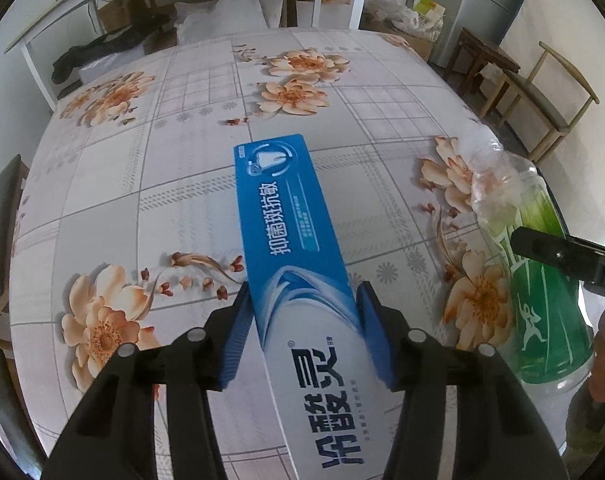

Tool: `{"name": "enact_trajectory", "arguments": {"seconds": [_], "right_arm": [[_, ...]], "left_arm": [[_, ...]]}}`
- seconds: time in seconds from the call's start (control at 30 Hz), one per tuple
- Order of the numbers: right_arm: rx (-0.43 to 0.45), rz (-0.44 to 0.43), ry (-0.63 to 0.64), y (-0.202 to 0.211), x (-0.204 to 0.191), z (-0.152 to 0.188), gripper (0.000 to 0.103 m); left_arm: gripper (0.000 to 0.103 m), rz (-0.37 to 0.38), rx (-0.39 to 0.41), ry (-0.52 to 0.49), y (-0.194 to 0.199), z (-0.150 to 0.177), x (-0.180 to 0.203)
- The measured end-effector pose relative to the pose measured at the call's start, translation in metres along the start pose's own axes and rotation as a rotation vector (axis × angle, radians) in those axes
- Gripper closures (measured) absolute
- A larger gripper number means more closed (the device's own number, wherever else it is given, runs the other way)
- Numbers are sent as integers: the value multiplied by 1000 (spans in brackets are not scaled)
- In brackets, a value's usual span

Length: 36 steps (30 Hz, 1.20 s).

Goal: Collect trash
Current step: 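Carry the toothpaste box and bottle over the wastebasket and open both grippers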

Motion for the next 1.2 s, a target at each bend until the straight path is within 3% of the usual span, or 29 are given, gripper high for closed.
{"name": "enact_trajectory", "arguments": {"seconds": [0.33, 0.63, 0.8, 0.93, 1.03, 1.2], "right_arm": [[12, -92, -59, 16, 4, 0, 46], [145, -190, -160, 77, 39, -12, 46], [301, -124, -279, 136, 110, -16, 46], [367, -36, -414, 166, 182, -4, 46], [359, 3, -540, 169, 241, 10, 46], [240, 30, -722, 132, 328, 27, 46]], "left_arm": [[55, 12, 55, 1, 18, -10, 6], [55, 102, 155, -96, 47, -64, 63], [55, 223, 200, -239, 55, -112, 146], [55, 352, 156, -360, 41, -139, 231], [55, 431, 74, -419, 15, -148, 288], [54, 482, -101, -480, -51, -150, 369]]}}
Point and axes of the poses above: each gripper's, at about its wrist camera, not at the fingertips, and y roughly against the way its jaws point, x to its right, z to its underside, the point moved 7 cm from there along -y, roughly the way its jaws point, and after that the axes turned 12 degrees about -y, right-handed, at the moved point
